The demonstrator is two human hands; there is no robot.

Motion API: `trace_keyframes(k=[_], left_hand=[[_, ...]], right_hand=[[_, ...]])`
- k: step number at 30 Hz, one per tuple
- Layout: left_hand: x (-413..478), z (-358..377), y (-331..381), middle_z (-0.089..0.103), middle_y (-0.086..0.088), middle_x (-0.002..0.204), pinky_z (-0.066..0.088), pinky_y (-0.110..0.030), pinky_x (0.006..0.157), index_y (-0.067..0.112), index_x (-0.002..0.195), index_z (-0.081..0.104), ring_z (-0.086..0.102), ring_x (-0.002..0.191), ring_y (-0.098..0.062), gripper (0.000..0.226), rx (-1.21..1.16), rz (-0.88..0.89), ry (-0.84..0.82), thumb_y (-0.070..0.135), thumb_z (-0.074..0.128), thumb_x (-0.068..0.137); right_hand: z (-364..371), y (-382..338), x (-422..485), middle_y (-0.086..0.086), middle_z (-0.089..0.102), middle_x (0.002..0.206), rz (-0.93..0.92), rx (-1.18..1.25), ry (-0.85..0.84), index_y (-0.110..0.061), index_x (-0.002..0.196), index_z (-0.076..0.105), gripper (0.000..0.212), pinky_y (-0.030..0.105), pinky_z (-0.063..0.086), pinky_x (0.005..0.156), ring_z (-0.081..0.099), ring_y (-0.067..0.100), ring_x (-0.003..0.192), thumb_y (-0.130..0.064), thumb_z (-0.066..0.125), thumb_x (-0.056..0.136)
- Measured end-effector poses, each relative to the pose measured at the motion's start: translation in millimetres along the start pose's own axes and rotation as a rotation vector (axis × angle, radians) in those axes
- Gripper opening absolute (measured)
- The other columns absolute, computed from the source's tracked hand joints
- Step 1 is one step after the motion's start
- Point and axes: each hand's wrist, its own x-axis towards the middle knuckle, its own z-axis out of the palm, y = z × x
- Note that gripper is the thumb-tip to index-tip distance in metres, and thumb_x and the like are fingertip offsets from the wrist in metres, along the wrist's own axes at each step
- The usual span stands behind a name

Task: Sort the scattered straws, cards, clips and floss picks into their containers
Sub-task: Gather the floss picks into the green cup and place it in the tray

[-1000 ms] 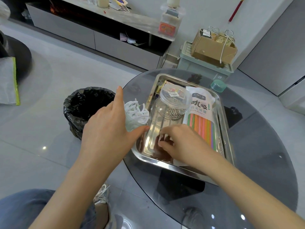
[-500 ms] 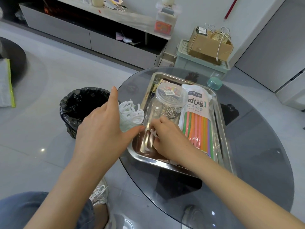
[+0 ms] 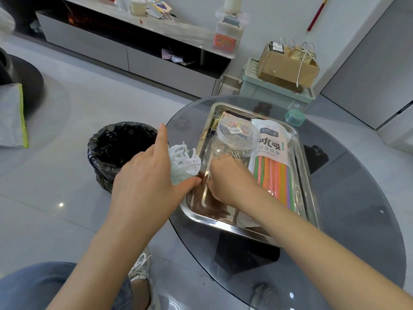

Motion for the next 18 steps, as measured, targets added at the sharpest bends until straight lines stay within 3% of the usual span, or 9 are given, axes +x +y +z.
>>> trace_keyframes(k=[5,9,12,14,18], left_hand=[[0,-1,1,0.061,-0.003,0.117,0.037,-0.03,0.066,0.015,0.152,0.009,0.058,0.099,-0.026,0.111,-0.002,0.003,0.001,0.062,0.067,0.07],[-1,-2,1,0.062,-0.002,0.115,0.036,-0.029,0.064,0.016,0.152,0.01,0.058,0.099,-0.025,0.11,0.002,-0.004,-0.005,0.064,0.066,0.07],[-2,-2,0,0.062,-0.001,0.113,0.034,-0.029,0.061,0.017,0.152,0.011,0.059,0.097,-0.024,0.11,0.006,-0.004,0.0,0.065,0.065,0.069],[-1,-2,0,0.063,-0.002,0.114,0.035,-0.029,0.062,0.015,0.152,0.012,0.059,0.098,-0.026,0.11,0.007,0.001,0.003,0.065,0.065,0.069],[0,-1,1,0.062,-0.005,0.117,0.036,-0.03,0.063,0.013,0.152,0.013,0.06,0.099,-0.028,0.111,0.009,0.011,0.007,0.064,0.067,0.069]], right_hand=[[-5,-11,4,0.017,0.059,0.095,-0.087,-0.066,-0.033,-0.003,0.094,0.059,0.011,0.031,0.034,0.061,0.059,0.035,0.093,-0.002,0.053,0.085],[-7,-7,8,0.011,0.045,0.078,-0.079,0.002,-0.082,-0.004,0.093,0.053,0.009,0.031,0.034,0.062,0.057,0.033,0.091,-0.005,0.055,0.084],[-5,-1,6,0.005,0.047,0.079,-0.101,0.077,-0.101,-0.01,0.086,0.048,0.011,0.031,0.037,0.063,0.056,0.03,0.088,-0.018,0.056,0.086],[0,-1,4,0.01,0.055,0.089,-0.112,0.103,-0.091,-0.008,0.091,0.054,0.017,0.034,0.045,0.069,0.056,0.03,0.088,-0.024,0.057,0.088],[1,-2,4,0.017,0.058,0.1,-0.113,0.103,-0.072,-0.004,0.096,0.061,0.018,0.039,0.049,0.079,0.057,0.033,0.093,-0.02,0.055,0.09]])
